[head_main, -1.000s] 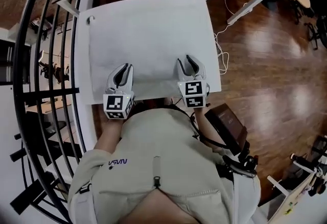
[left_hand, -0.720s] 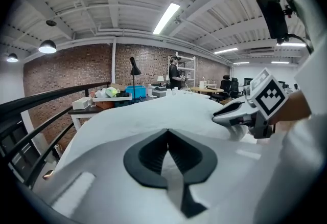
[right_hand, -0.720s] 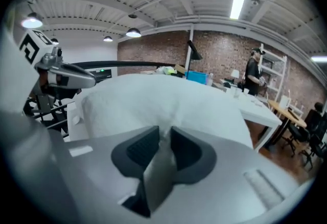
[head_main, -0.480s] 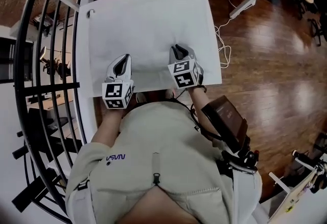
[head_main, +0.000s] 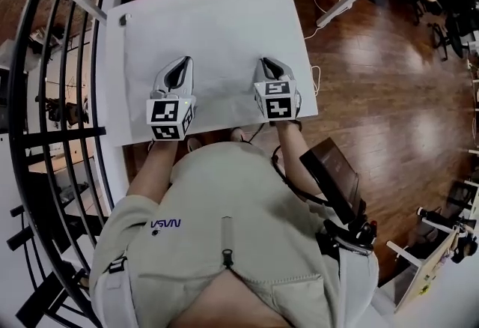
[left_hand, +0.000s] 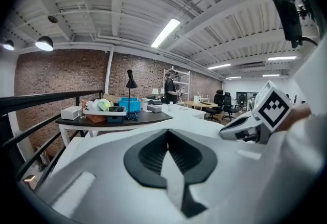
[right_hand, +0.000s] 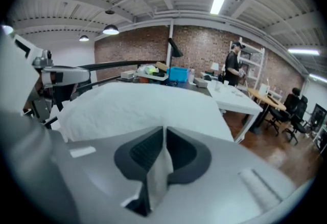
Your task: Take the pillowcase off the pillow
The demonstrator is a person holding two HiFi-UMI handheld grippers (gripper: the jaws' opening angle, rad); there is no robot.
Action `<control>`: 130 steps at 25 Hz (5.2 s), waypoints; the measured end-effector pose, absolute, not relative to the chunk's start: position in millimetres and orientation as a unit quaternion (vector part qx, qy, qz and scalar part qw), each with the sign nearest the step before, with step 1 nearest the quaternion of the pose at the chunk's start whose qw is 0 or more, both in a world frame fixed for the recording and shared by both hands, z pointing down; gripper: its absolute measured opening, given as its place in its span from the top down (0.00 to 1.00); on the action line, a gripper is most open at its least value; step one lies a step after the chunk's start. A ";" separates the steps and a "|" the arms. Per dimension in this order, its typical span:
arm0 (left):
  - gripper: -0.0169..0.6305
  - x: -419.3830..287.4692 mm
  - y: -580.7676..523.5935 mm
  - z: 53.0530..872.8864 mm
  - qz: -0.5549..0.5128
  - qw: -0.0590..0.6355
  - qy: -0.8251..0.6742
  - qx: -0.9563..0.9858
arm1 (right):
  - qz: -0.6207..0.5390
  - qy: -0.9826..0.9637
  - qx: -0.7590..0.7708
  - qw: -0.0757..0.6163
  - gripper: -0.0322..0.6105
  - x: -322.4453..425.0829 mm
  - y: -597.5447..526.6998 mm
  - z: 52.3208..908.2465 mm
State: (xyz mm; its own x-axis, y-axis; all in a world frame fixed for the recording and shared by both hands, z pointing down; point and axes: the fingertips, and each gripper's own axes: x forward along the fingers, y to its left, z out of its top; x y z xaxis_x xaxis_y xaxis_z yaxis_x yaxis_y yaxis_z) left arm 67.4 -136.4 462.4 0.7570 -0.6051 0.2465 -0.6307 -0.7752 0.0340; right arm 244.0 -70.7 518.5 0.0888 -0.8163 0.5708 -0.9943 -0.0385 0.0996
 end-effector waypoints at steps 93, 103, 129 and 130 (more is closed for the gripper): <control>0.97 -10.7 -97.9 354.4 0.089 -0.016 -0.382 0.920 | -0.002 -0.717 0.694 0.069 0.94 115.1 -72.0 328.7; 0.97 22.9 -73.9 363.8 0.116 -0.013 -0.394 0.912 | 0.017 -0.709 0.703 0.054 0.94 174.6 -45.3 336.0; 0.97 20.7 -69.0 372.4 0.106 -0.003 -0.385 0.917 | 0.021 -0.703 0.708 0.067 0.94 168.4 -26.5 349.2; 0.97 21.4 -68.6 373.5 0.105 -0.001 -0.383 0.918 | 0.021 -0.703 0.708 0.069 0.95 168.7 -25.7 350.3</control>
State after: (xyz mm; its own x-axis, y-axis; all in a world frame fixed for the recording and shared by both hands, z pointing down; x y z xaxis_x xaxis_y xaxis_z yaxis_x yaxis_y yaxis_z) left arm 21.4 -68.6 373.5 0.6839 -0.7039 0.1920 -0.7033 -0.7060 -0.0831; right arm 168.7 -25.7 350.3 0.0107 -0.9919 0.1269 -0.9977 -0.0021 0.0680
